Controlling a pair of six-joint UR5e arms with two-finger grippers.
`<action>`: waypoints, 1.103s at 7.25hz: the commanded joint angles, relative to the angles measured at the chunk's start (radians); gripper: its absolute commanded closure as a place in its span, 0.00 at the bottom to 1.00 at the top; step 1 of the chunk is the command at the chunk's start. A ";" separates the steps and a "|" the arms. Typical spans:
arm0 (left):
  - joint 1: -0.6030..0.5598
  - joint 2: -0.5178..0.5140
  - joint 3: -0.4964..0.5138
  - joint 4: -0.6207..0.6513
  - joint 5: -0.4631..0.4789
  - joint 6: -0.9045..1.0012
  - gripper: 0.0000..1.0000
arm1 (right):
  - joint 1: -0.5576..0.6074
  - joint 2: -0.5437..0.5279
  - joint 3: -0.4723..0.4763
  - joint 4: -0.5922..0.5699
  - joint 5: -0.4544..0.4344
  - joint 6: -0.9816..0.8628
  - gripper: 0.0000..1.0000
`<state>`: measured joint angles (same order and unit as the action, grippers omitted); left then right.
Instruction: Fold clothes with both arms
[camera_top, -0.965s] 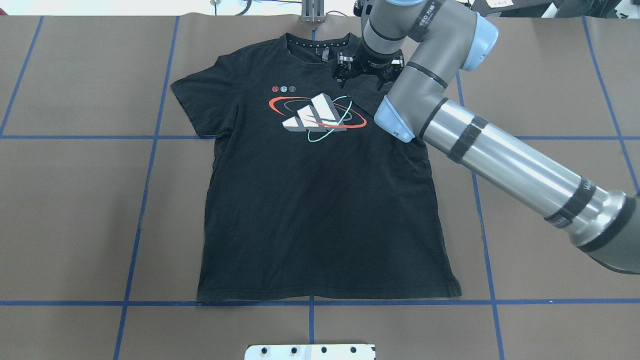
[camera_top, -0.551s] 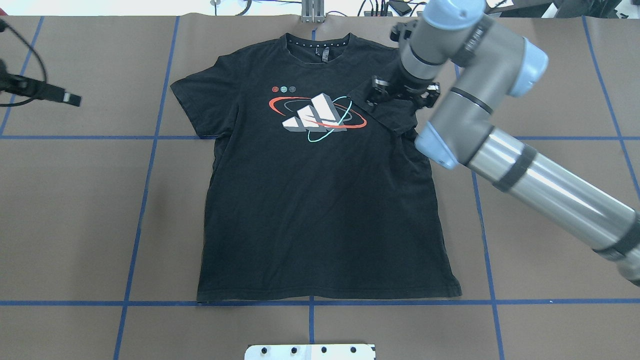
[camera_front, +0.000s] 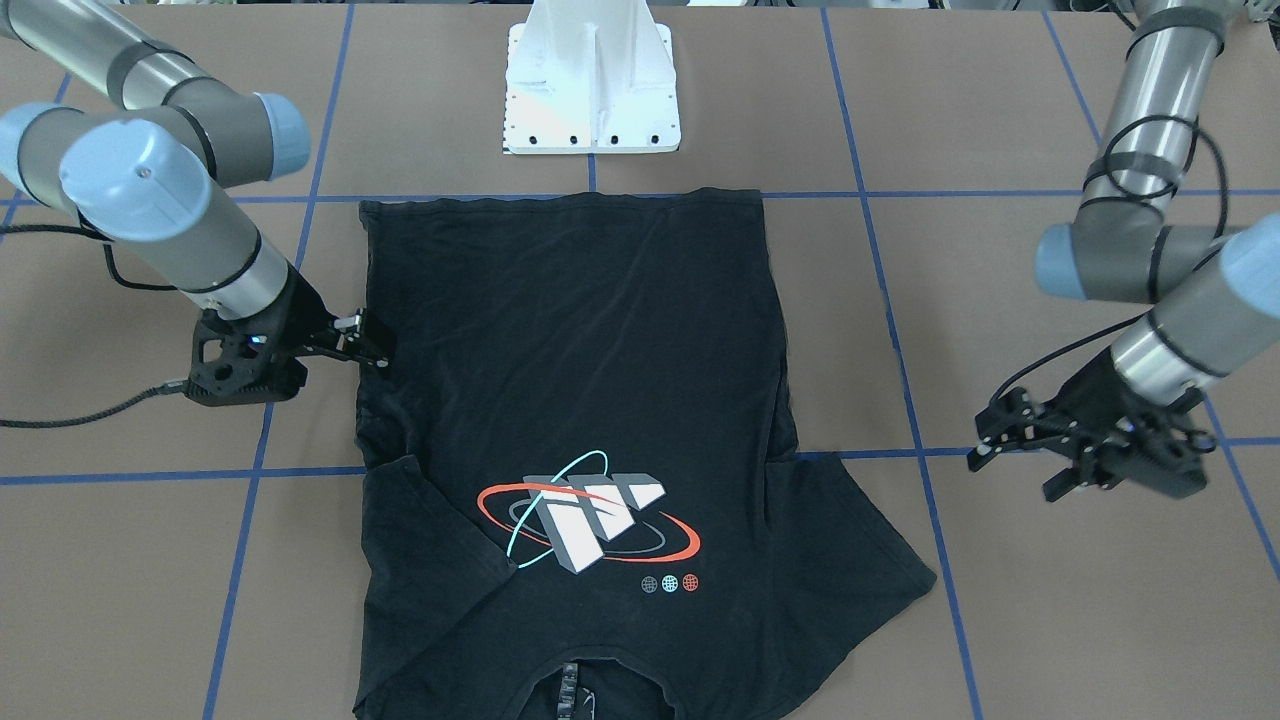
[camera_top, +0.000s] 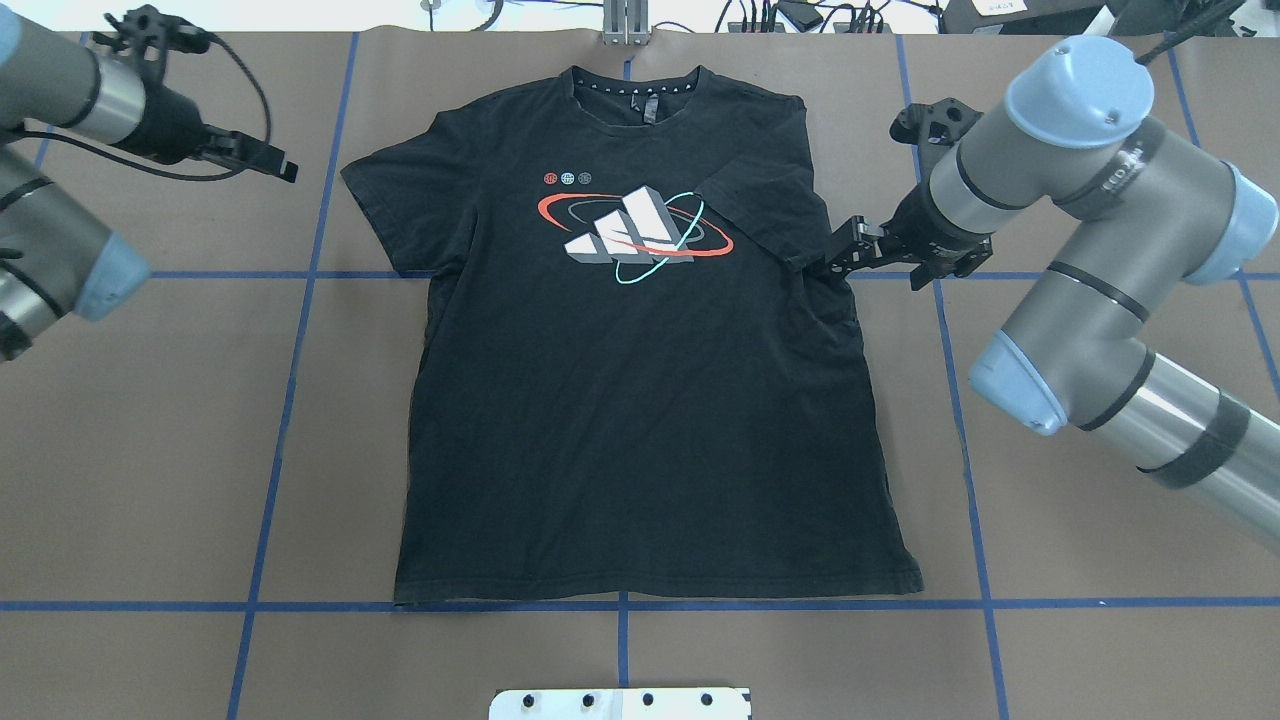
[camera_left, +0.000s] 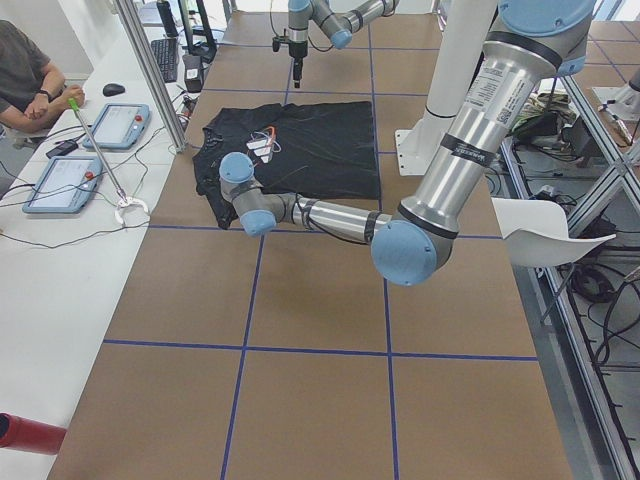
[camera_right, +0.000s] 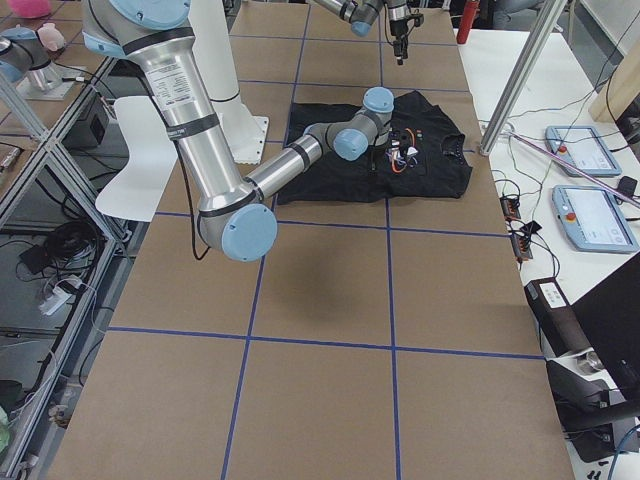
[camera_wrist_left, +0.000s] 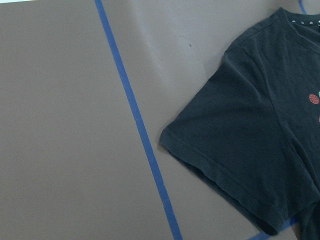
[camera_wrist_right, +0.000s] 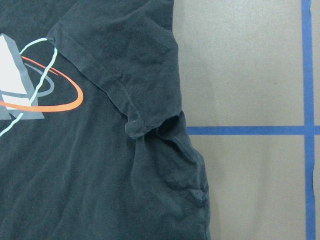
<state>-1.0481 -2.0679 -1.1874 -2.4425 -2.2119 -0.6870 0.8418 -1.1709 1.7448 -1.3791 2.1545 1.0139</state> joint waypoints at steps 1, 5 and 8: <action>0.033 -0.086 0.100 -0.001 0.017 -0.002 0.09 | -0.003 -0.019 0.024 0.000 -0.004 0.000 0.00; 0.043 -0.156 0.225 0.002 0.012 -0.012 0.22 | -0.003 -0.021 0.025 0.002 -0.027 0.000 0.00; 0.043 -0.230 0.386 -0.062 0.014 -0.016 0.37 | -0.004 -0.022 0.027 0.002 -0.036 0.000 0.00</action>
<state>-1.0053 -2.2651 -0.8745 -2.4687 -2.1987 -0.7003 0.8379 -1.1929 1.7712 -1.3775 2.1234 1.0140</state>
